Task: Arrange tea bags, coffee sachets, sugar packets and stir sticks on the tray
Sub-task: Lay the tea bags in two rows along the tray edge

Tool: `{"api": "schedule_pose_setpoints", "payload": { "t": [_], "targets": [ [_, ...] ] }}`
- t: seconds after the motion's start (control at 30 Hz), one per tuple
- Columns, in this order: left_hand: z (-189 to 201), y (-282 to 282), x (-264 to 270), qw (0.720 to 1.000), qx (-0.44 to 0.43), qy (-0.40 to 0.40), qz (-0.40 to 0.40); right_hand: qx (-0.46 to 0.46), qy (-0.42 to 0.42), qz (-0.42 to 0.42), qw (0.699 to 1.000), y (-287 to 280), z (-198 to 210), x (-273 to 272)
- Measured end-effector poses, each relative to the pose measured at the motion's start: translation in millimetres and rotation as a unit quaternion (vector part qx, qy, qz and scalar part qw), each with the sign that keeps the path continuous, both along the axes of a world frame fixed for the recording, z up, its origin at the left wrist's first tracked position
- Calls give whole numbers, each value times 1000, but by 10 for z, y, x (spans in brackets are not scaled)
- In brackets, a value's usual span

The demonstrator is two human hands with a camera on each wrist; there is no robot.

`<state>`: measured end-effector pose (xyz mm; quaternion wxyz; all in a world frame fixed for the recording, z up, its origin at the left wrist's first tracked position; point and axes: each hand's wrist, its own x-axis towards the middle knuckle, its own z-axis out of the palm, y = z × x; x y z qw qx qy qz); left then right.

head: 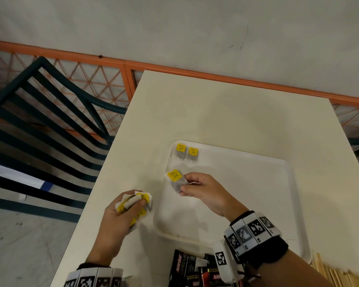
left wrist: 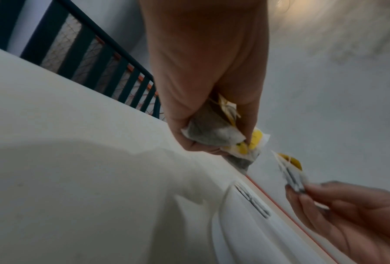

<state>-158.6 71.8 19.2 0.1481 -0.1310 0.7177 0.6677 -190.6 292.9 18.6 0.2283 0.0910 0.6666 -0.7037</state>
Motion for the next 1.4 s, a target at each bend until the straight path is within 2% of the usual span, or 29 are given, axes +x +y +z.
{"api": "schedule_pose_setpoints", "payload": {
  "t": [0.1,0.17,0.23,0.33,0.37,0.43,0.47,0.57,0.6,0.67,0.73,0.8,1.03,1.17,1.23,1.3,1.4],
  "targets": [
    [-52,-106,8,1000,-19,15,10,29,-26,-76,996,6,-88,-60],
    [-58,-133,16,999,-24,26,17,80,-30,-121,989,-22,-142,-113],
    [-63,-123,28,999,-23,29,22,151,-22,-153,976,-79,-184,-169],
    [-84,-91,31,999,-12,25,27,177,-18,-188,966,-168,-233,-245],
    [-91,-85,30,999,-7,24,25,197,-8,-175,965,-196,-244,-260],
    [-118,-83,28,1000,10,18,20,291,35,-82,953,-246,-233,-256],
    [-127,-90,25,1000,18,16,19,356,65,-16,932,-258,-240,-230],
    [-148,-119,23,999,36,16,11,523,166,119,828,-245,-191,-100],
    [-152,-123,22,999,39,16,12,543,199,150,802,-222,-176,-60],
    [-160,-126,20,999,47,18,16,545,232,221,775,-171,-143,-7],
    [-176,-117,18,998,58,20,15,556,210,282,753,-137,-124,16],
    [-198,-101,13,998,66,21,11,564,185,303,746,-135,-123,15],
    [-191,-56,1,996,92,11,-8,567,212,282,744,-230,-178,-69],
    [-168,-30,1,992,123,-17,-4,545,223,268,762,-236,-197,-100],
    [-163,0,12,991,128,-24,-4,517,232,238,789,-245,-181,-83],
    [-143,44,26,990,137,-23,1,471,238,185,829,-279,-154,-45],
    [-95,114,22,985,167,-28,23,336,174,138,915,-353,-64,45]
  ]
}}
